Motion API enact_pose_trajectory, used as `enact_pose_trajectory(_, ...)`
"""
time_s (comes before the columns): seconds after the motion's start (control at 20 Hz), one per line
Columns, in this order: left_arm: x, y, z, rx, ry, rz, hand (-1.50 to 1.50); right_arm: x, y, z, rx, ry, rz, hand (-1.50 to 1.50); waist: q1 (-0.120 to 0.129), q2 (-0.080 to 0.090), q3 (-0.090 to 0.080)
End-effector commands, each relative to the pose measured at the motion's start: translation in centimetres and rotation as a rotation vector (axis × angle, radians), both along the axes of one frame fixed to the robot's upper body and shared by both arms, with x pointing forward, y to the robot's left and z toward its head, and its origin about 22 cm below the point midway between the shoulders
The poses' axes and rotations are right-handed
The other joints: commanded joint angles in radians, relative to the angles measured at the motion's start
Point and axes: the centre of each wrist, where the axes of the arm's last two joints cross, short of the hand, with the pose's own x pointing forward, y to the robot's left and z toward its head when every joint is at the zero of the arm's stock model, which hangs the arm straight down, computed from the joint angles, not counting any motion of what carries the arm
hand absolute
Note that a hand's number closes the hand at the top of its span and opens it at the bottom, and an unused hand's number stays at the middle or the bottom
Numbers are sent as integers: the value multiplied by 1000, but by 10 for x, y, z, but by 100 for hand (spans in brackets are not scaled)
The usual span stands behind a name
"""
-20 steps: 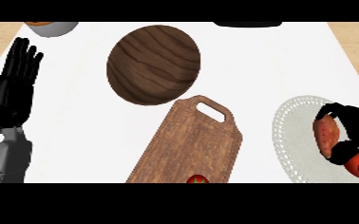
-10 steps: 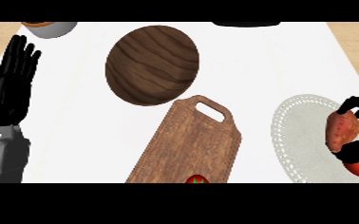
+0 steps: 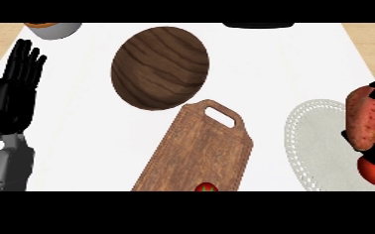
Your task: Pick the sweet potato from the placemat and place it in the bowl
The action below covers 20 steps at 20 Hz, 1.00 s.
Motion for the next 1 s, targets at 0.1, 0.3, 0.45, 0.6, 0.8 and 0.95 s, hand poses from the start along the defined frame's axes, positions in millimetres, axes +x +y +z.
enact_pose_trajectory(0.1,0,11,-5,8,-7,-5,0,1,41,52,181,-124,150,150,11,3,-2)
enact_pose_trajectory(0.3,-2,15,3,14,-17,-4,0,4,89,72,275,-114,187,150,19,1,-2)
enact_pose_trajectory(0.45,1,8,3,20,3,-7,0,26,107,92,303,-80,224,150,15,2,0)
enact_pose_trajectory(0.6,9,-3,8,3,-7,-24,0,49,150,110,311,-53,211,150,25,4,-1)
enact_pose_trajectory(0.8,11,-10,-2,-5,5,-24,0,77,177,112,316,3,235,150,19,6,0)
enact_pose_trajectory(0.95,15,-14,12,5,-8,-32,0,88,225,99,278,41,252,150,28,9,0)
